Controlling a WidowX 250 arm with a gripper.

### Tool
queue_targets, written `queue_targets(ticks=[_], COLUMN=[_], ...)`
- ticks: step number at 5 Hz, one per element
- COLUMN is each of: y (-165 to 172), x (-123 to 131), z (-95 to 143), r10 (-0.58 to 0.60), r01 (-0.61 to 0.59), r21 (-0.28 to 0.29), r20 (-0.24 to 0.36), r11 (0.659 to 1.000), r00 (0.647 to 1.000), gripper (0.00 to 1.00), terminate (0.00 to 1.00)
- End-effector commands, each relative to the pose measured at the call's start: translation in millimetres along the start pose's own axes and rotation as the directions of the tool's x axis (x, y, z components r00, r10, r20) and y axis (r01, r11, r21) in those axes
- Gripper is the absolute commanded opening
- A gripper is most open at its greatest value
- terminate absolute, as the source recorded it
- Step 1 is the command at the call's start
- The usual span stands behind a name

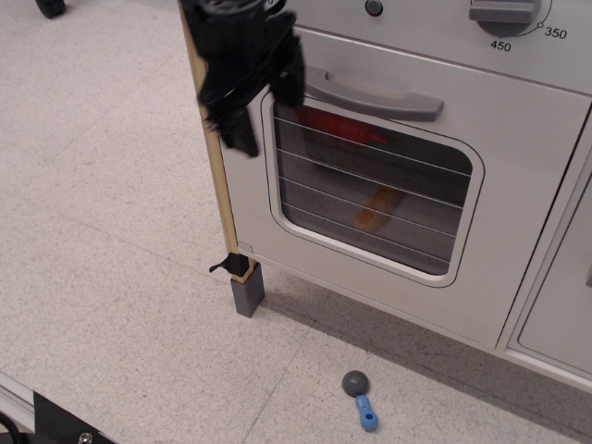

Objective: Open oven

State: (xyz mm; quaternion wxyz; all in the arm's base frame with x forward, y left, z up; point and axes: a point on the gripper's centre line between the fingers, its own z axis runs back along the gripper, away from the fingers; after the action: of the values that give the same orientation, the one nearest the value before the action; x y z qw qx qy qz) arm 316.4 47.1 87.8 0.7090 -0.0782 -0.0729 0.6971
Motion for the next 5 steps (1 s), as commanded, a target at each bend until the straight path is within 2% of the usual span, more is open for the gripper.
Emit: queue_targets(ticks=[1,2,3,5], y=[-33,-45,-48,-48], x=[-8,-16,-26,-28], z=[15,10,-6,-18], r10=[0.094,0.128,0.117,0.137], r01=[-0.096,-0.133,-0.122,-0.140], r21=[-0.246,-0.264,-0.256,-0.239], r20=[-0.017,-0.035,-0.032,-0.028], r11=[0.965,0.955,0.959,0.961], r00=[0.995,0.991,0.993,0.990], gripper=[1.00,1.00,1.00,1.00], terminate=[0.00,0.00,0.00,0.00])
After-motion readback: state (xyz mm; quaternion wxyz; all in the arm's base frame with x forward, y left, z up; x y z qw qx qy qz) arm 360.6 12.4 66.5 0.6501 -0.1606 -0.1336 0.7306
